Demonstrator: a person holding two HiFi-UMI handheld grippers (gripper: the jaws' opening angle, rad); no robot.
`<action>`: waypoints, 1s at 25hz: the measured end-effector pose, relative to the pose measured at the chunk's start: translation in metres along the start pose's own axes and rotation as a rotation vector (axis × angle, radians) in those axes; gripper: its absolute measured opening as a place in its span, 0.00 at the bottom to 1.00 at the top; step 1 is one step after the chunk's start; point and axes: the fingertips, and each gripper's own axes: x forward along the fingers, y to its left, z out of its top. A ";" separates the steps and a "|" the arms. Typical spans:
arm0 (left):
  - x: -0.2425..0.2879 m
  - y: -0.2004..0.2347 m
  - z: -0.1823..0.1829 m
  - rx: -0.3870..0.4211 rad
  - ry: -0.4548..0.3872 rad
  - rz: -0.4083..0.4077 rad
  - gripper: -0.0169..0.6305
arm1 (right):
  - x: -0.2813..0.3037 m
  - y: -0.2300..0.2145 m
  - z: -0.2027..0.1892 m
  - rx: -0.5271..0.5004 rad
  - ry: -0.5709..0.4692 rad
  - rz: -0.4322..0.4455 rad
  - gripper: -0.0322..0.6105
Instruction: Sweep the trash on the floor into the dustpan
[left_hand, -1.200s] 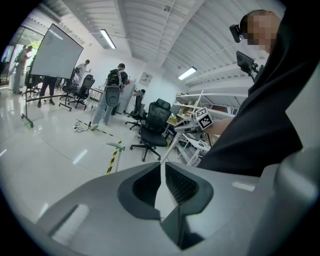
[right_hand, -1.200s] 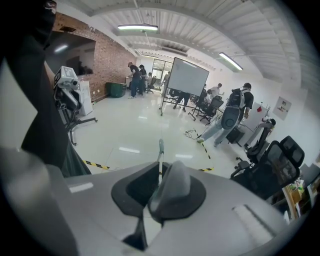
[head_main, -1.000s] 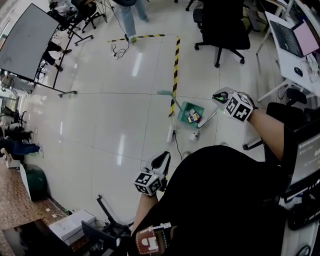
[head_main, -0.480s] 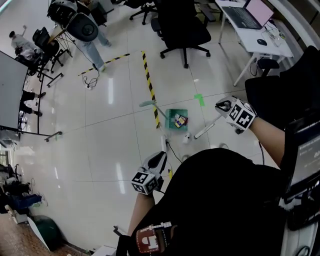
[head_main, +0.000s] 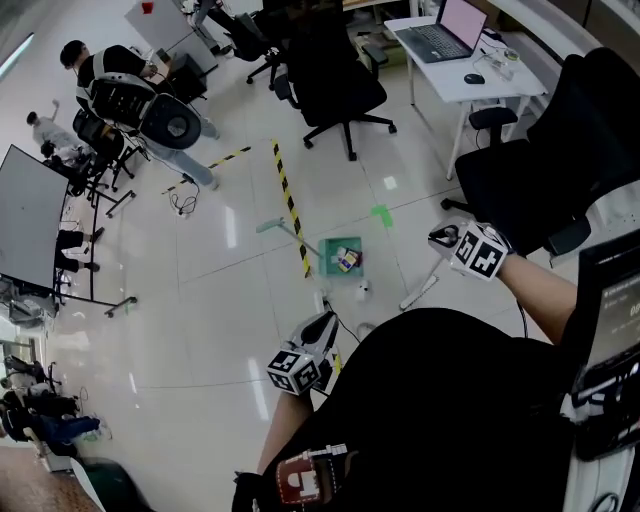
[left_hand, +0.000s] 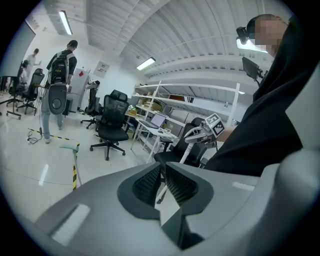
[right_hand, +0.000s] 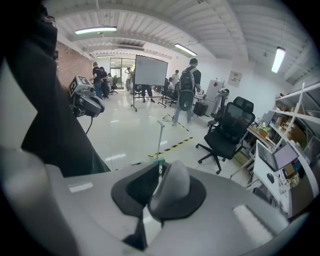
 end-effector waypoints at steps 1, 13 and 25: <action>0.006 -0.020 -0.005 0.001 -0.006 0.004 0.07 | -0.014 0.005 -0.011 -0.006 -0.014 0.001 0.07; 0.014 -0.193 -0.034 -0.023 -0.053 0.073 0.07 | -0.145 0.058 -0.100 -0.022 -0.138 0.015 0.07; -0.017 -0.190 -0.024 0.036 -0.075 0.028 0.07 | -0.175 0.096 -0.121 0.085 -0.173 -0.035 0.07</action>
